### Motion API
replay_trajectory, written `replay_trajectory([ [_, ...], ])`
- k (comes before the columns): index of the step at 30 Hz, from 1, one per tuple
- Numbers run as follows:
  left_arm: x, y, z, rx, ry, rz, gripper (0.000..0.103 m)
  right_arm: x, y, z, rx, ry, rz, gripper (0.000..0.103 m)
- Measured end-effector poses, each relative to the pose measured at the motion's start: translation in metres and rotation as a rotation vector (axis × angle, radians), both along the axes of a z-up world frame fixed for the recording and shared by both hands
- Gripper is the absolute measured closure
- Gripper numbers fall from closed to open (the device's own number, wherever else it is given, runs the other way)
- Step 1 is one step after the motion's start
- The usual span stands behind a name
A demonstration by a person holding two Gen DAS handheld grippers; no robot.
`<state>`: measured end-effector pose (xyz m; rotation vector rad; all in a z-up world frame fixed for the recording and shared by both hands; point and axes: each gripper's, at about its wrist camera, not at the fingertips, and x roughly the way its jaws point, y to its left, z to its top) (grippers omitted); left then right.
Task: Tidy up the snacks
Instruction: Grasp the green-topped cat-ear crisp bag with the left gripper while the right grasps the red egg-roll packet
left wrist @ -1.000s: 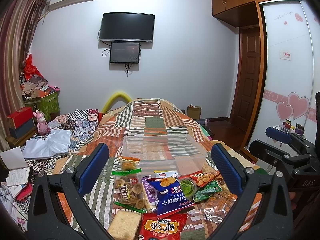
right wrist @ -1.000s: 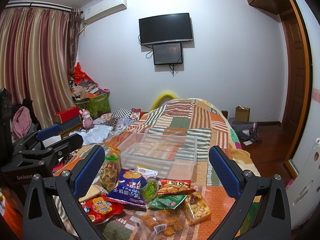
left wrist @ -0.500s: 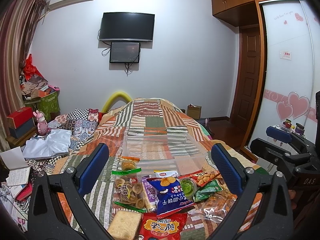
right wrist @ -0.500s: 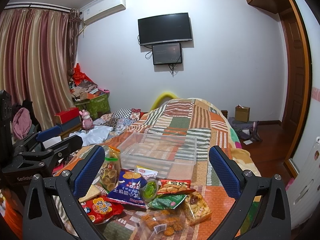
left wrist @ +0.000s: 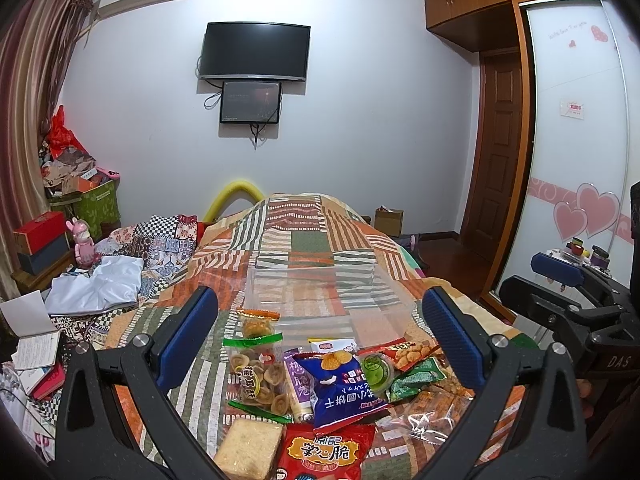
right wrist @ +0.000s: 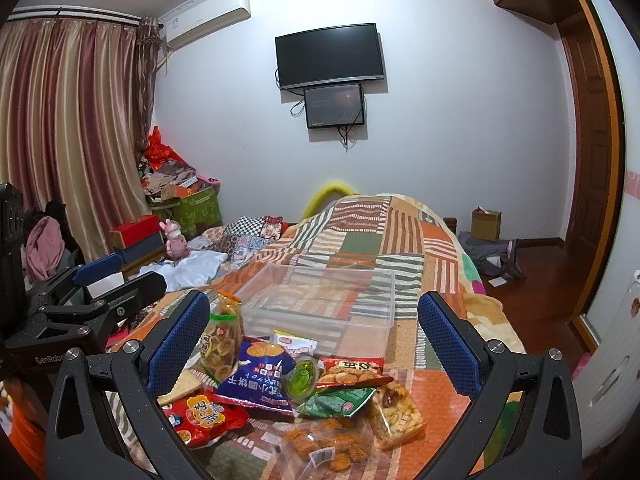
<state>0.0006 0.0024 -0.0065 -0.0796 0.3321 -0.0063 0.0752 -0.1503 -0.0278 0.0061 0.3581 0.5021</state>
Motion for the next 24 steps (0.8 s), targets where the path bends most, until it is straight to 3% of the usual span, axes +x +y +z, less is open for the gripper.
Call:
replay_trajectory([
  [7, 0.01, 0.005, -0.009, 0.004, 0.04, 0.011, 0.0, 0.013, 0.003, -0.01, -0.025, 0.036, 0.011, 0.0],
  [24, 0.079, 0.05, -0.081, -0.053, 0.337, 0.043, 0.0, 0.071, -0.002, -0.074, -0.14, 0.291, 0.003, 0.0],
])
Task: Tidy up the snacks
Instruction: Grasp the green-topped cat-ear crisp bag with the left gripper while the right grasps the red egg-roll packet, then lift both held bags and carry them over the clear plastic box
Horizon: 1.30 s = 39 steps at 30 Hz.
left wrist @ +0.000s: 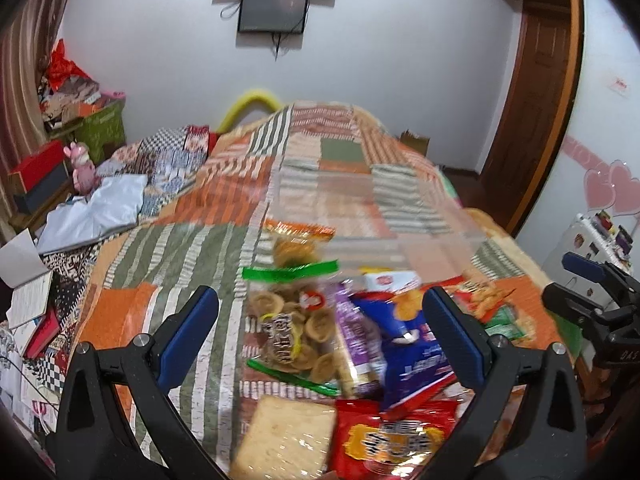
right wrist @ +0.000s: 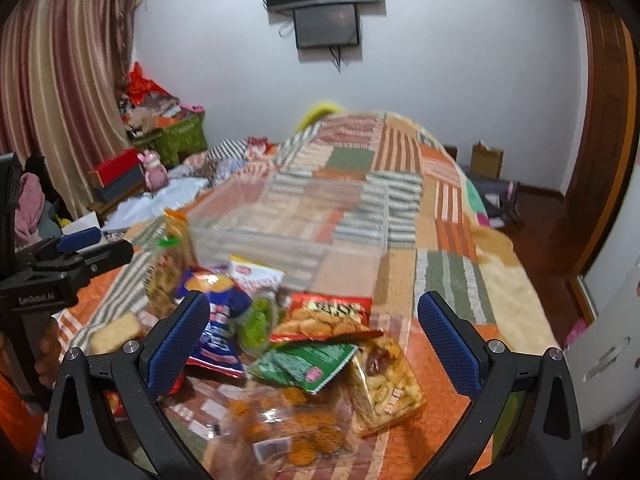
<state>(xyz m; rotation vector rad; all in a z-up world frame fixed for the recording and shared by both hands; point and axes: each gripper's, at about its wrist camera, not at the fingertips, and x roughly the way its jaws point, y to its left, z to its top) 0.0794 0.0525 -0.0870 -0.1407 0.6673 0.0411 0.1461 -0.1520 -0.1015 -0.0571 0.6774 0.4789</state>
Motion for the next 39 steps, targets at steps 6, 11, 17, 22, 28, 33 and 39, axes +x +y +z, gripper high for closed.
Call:
replay_trajectory([
  [6, 0.023, 0.01, -0.024, 0.004, 0.089, -0.021, 0.0, 0.014, -0.001, -0.021, -0.016, 0.092, 0.006, 0.0],
  [11, 0.04, 0.015, -0.039, -0.007, 0.15, -0.035, 0.005, 0.026, -0.001, -0.035, -0.026, 0.149, 0.001, 0.0],
  [17, 0.058, 0.025, -0.055, -0.04, 0.216, -0.037, 0.008, 0.041, 0.0, -0.043, -0.034, 0.19, 0.006, 0.0],
  [22, 0.067, 0.028, -0.061, -0.048, 0.244, -0.043, 0.008, 0.053, 0.003, -0.047, -0.037, 0.227, 0.032, 0.0],
  [28, 0.074, 0.029, -0.07, -0.064, 0.279, -0.061, 0.018, 0.066, 0.01, -0.049, -0.039, 0.253, 0.066, 0.0],
  [33, 0.074, 0.03, -0.076, -0.081, 0.296, -0.069, 0.025, 0.074, 0.006, -0.056, -0.03, 0.298, 0.042, 0.0],
  [39, 0.074, 0.028, -0.08, -0.091, 0.309, -0.085, 0.034, 0.069, 0.009, -0.061, -0.042, 0.305, 0.067, 0.001],
])
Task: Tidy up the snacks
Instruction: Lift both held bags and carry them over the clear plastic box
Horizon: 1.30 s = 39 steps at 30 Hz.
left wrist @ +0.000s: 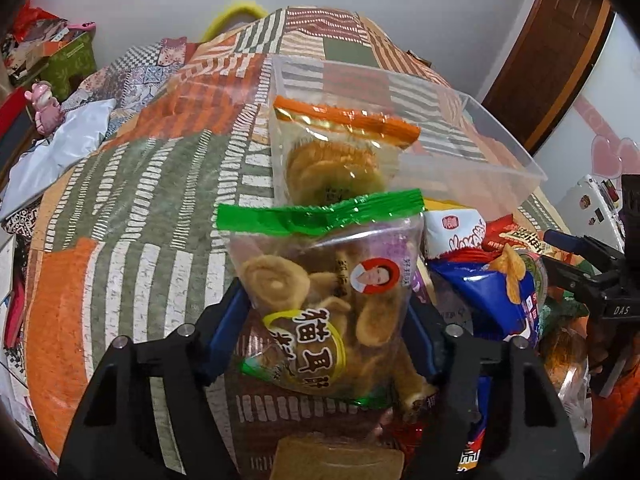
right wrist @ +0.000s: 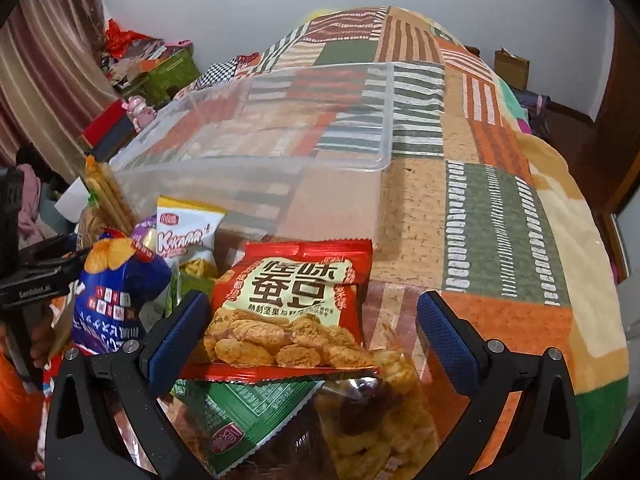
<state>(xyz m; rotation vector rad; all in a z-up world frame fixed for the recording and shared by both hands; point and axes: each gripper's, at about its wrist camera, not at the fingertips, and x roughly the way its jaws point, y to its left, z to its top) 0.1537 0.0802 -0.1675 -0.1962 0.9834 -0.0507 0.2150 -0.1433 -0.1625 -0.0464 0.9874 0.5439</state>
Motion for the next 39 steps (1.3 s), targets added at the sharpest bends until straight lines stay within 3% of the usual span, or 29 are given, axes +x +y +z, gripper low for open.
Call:
replay_trajectory([
  [6, -0.001, -0.004, 0.001, 0.008, -0.012, -0.012, 0.045, 0.008, -0.001, -0.003, 0.043, 0.032, 0.03, 0.011],
  [10, -0.004, -0.006, 0.004, 0.016, -0.028, -0.008, 0.053, 0.011, -0.004, -0.006, 0.079, 0.062, 0.032, 0.033],
  [18, -0.016, -0.004, 0.015, 0.012, -0.077, 0.004, 0.054, 0.0, -0.004, 0.0, 0.061, 0.015, 0.011, 0.039],
  [28, -0.032, -0.011, 0.044, 0.024, -0.162, 0.013, 0.055, -0.011, -0.012, 0.018, 0.085, -0.035, 0.003, 0.057],
  [33, -0.039, -0.014, 0.057, 0.027, -0.192, 0.015, 0.055, -0.012, -0.012, 0.017, 0.076, -0.035, 0.007, 0.059],
  [39, -0.041, -0.018, 0.059, 0.034, -0.198, 0.01, 0.055, 0.002, -0.005, 0.001, 0.066, 0.033, 0.017, 0.047],
])
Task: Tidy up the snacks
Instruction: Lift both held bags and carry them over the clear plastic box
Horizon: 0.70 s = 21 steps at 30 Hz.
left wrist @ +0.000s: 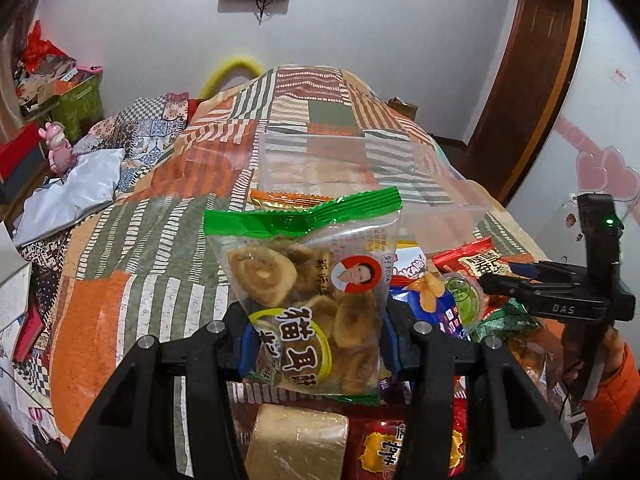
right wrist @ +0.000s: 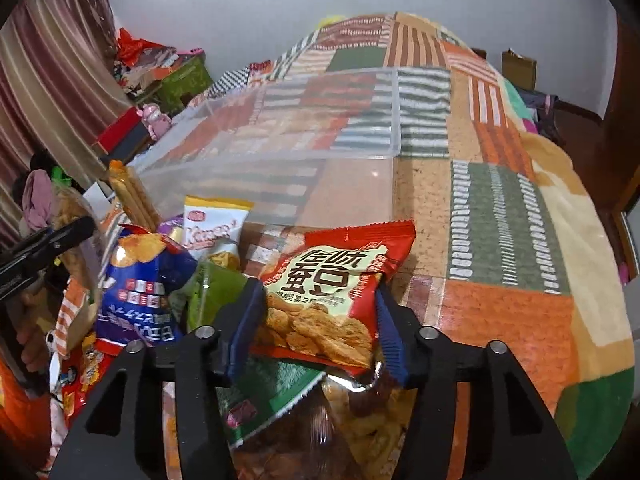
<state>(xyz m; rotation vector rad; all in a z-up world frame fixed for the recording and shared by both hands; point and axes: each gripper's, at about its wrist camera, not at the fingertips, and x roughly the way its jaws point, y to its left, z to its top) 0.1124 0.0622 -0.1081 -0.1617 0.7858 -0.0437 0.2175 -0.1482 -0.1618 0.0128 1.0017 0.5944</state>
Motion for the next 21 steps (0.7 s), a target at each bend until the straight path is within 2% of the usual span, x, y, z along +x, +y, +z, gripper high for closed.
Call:
replay_trajectory([
  [4, 0.002, 0.002, -0.004, -0.011, 0.007, -0.003, 0.055, 0.0, 0.011, -0.006, -0.057, -0.009, 0.023, 0.037],
  [10, 0.007, 0.003, -0.012, -0.022, 0.022, -0.003, 0.055, 0.004, 0.014, -0.011, -0.078, -0.002, 0.042, 0.034],
  [16, 0.008, 0.004, -0.012, -0.025, 0.022, 0.003, 0.055, 0.0, 0.009, -0.007, -0.062, -0.034, 0.02, 0.042],
  [21, 0.003, 0.004, 0.001, -0.024, -0.013, 0.007, 0.055, -0.005, 0.002, 0.0, -0.03, -0.044, 0.001, 0.051],
])
